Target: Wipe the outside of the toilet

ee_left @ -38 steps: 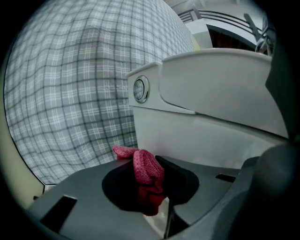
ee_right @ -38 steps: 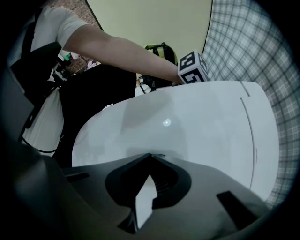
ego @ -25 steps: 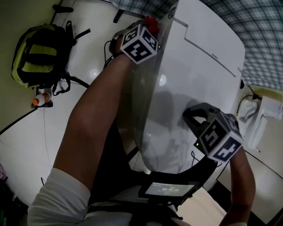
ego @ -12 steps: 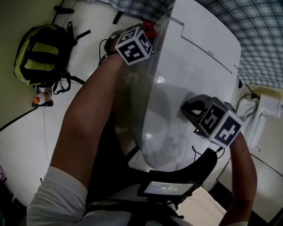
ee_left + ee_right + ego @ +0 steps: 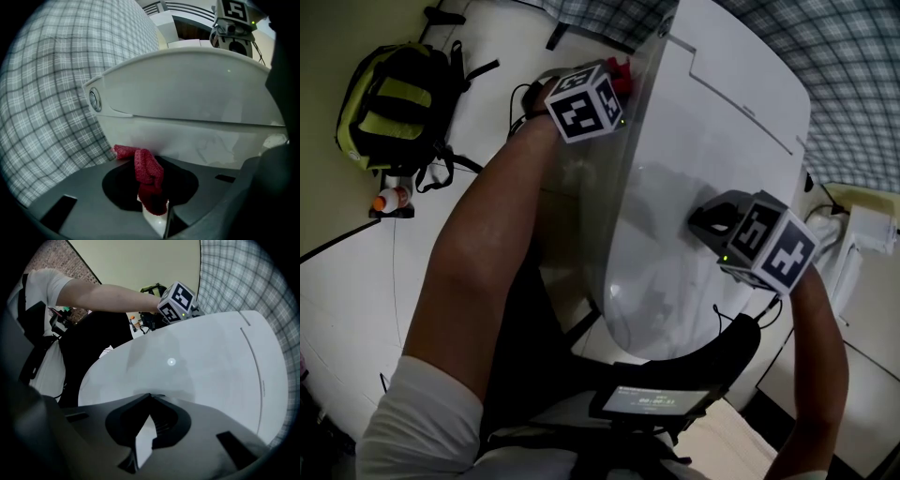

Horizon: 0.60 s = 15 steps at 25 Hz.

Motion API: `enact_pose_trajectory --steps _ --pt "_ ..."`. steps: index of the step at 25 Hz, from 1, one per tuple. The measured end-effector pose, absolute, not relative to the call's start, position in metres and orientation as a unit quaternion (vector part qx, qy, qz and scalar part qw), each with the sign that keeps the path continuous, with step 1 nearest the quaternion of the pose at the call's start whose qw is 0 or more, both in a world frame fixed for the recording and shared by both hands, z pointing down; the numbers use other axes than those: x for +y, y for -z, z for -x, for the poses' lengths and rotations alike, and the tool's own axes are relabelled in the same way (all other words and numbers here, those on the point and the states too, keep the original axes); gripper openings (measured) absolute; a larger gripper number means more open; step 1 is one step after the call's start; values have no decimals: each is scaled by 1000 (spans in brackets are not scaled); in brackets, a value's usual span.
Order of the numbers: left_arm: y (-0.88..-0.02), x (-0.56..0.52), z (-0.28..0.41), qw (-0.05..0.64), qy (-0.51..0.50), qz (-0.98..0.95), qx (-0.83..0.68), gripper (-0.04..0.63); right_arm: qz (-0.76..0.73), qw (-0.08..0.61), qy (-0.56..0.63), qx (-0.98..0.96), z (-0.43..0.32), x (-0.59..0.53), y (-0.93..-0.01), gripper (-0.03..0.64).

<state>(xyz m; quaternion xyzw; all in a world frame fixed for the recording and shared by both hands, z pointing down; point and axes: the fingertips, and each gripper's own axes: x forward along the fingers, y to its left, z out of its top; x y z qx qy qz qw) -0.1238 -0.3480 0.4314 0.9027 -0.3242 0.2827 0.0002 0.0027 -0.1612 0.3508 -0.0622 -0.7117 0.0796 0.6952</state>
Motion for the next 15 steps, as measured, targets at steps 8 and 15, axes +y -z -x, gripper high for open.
enact_pose_trajectory --steps 8,15 --pt "-438 -315 112 3 -303 -908 -289 71 40 693 -61 -717 -4 -162 -351 8" --pt "-448 -286 104 10 -324 -910 -258 71 27 698 -46 -714 -6 -163 -352 9"
